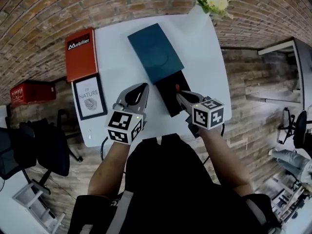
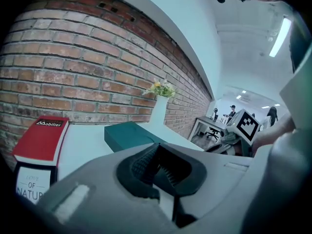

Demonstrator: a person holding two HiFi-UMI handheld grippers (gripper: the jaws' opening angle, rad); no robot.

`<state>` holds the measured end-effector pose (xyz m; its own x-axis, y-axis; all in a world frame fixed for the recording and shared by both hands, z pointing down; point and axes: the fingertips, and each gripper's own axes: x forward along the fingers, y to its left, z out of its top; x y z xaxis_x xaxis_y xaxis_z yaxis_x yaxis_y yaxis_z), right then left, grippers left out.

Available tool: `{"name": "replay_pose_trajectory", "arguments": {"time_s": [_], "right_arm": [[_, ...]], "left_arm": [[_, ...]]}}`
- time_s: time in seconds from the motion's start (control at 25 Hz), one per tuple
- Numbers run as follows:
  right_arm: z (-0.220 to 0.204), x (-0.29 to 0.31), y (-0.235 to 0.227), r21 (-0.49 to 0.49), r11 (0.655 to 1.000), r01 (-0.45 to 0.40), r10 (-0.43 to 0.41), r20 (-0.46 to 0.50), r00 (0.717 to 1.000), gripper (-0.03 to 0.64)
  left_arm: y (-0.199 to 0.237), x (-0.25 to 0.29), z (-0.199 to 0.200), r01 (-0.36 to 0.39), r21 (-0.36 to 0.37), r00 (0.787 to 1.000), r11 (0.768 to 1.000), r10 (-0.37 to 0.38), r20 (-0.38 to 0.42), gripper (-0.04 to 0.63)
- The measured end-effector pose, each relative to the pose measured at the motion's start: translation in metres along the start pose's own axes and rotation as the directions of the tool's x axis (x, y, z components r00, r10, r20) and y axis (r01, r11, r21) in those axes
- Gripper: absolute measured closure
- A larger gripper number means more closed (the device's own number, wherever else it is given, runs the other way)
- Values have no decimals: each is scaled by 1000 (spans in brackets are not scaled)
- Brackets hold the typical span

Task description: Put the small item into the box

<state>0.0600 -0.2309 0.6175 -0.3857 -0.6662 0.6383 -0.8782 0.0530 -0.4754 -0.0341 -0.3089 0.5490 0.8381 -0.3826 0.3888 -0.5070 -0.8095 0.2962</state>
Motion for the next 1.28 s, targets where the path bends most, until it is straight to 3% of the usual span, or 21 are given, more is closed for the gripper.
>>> {"name": "replay_pose_trajectory", "arguments": {"time_s": [0.48, 1.04, 1.28], "right_arm": [[-30, 42, -6, -52, 998, 23, -34, -213, 977, 598], [-43, 68, -9, -205, 976, 75, -156, -414, 897, 594], [-46, 73, -13, -243, 965, 98, -198, -435, 878, 584]], "left_arm": [[34, -33, -7, -79, -61, 996, 995, 81, 24, 588], [36, -48, 0, -67, -84, 995, 994, 73, 72, 588], [39, -56, -4, -75, -96, 994, 993, 83, 78, 588]]}}
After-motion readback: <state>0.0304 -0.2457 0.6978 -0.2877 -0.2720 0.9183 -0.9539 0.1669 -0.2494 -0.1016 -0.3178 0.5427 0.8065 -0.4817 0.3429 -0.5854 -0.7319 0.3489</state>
